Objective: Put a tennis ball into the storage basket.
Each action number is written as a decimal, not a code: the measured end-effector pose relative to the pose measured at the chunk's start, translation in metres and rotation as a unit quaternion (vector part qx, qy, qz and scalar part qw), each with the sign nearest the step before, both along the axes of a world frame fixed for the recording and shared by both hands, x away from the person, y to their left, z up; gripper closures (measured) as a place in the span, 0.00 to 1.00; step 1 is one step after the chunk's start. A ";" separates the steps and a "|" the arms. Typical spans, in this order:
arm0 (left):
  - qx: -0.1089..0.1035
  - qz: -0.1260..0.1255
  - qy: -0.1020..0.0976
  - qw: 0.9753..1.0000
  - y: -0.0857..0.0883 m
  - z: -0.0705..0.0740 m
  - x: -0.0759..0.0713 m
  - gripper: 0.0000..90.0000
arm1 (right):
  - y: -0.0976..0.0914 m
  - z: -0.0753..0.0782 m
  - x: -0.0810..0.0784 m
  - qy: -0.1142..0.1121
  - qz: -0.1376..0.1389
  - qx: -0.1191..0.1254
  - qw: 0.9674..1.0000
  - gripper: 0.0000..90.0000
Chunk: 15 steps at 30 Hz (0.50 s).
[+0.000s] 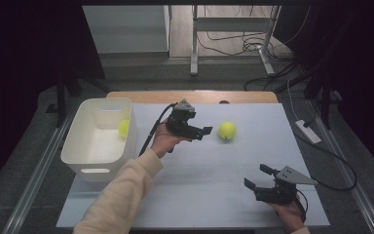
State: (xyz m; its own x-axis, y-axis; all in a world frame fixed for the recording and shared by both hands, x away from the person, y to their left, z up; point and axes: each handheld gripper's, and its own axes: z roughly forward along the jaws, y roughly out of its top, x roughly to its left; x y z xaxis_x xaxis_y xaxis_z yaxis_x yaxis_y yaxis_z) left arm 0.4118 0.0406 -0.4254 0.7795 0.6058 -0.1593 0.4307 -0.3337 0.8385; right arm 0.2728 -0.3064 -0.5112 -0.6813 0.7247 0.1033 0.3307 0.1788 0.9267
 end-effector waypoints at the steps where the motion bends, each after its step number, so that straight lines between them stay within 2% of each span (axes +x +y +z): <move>1: 0.002 0.000 0.001 1.000 -0.001 -0.001 0.001 0.10 | 0.000 0.000 0.000 -0.001 0.000 -0.001 1.000 0.15; 15: 0.008 0.008 0.013 1.000 -0.013 -0.014 0.014 0.10 | 0.002 -0.001 0.001 0.000 0.003 -0.006 1.000 0.15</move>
State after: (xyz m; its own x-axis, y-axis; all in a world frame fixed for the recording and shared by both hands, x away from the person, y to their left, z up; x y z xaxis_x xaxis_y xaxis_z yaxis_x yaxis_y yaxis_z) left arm 0.4263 0.0277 -0.4396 0.7657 0.6200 -0.1709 0.4582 -0.3394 0.8215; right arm 0.2740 -0.3047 -0.5118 -0.6861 0.7215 0.0935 0.3286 0.1927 0.9246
